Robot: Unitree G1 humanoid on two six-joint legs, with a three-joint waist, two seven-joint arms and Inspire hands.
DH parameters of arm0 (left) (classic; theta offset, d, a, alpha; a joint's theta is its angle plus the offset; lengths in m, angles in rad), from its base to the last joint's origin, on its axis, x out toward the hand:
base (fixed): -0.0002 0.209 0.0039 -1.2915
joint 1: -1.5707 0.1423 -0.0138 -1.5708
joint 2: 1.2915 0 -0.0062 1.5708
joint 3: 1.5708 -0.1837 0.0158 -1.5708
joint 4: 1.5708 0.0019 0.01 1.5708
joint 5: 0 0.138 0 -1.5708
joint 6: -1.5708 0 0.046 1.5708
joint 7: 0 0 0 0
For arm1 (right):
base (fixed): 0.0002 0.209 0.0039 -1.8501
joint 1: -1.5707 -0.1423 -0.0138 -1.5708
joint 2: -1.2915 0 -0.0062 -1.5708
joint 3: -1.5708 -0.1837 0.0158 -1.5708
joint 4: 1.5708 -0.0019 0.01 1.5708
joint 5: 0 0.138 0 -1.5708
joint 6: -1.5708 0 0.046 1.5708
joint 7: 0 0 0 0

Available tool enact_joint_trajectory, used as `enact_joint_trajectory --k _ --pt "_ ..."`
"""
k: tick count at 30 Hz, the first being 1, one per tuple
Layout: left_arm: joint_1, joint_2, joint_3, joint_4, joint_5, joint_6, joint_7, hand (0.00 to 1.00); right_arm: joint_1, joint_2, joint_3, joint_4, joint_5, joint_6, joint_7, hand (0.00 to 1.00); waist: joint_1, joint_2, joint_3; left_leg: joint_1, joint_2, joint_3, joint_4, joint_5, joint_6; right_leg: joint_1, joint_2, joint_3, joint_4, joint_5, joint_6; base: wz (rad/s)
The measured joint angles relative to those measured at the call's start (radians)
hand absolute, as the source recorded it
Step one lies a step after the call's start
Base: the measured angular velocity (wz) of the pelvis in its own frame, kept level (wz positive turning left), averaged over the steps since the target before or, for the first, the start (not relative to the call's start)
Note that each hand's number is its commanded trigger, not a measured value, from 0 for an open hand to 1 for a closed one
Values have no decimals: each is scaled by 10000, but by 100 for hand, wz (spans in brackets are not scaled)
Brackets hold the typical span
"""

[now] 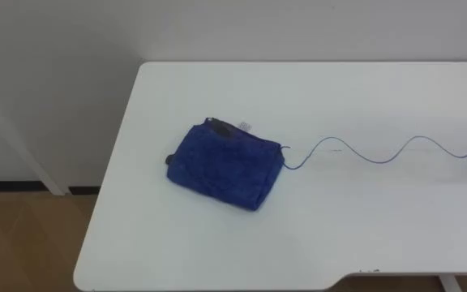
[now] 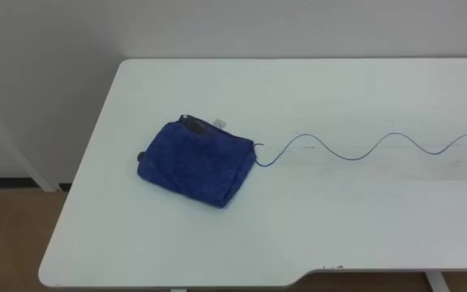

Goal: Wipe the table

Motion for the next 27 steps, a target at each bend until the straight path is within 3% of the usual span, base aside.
enact_joint_trajectory --k 9,17,18,19,20,23,27 --pt "-48 -2 21 0 6 -117 -20 0 3 -2 -24 14 96 -9 97 0 -7 -16 8 -8 2 -2 0 0 0 -2 0 -12 -1 0 0 0" --pt "-33 -14 139 52 -354 -176 -301 0 13 -2 -370 281 1228 14 204 0 17 2 9 15 1 5 -20 0 0 -3 5 9 -4 0 0 0" --pt "13 -22 136 62 -410 -169 -304 0 52 -3 -386 397 1549 20 181 0 26 56 -21 10 1 10 -21 0 0 -6 9 24 -5 0 0 0" --pt "64 -22 129 59 -444 -152 -332 0 112 -5 -403 521 1839 38 163 0 -4 -15 20 4 1 9 -22 0 0 -9 9 21 -4 0 0 0" --pt "79 -22 129 57 -445 -134 -356 0 111 -5 -415 532 1948 46 144 0 -10 18 3 -2 1 10 -22 0 0 -13 9 22 -3 0 0 0" --pt "273 -32 321 50 -430 70 -477 0 198 -14 -1150 974 2522 162 89 0 -103 29 -7 28 1 3 -78 -1 0 -14 13 86 -3 0 0 0" --pt "527 -20 1183 25 -447 374 -471 0 464 -137 -2630 1389 3660 481 -220 0 -459 2 -11 62 -2 35 -83 2 1 8 9 125 2 -1 2 -1"
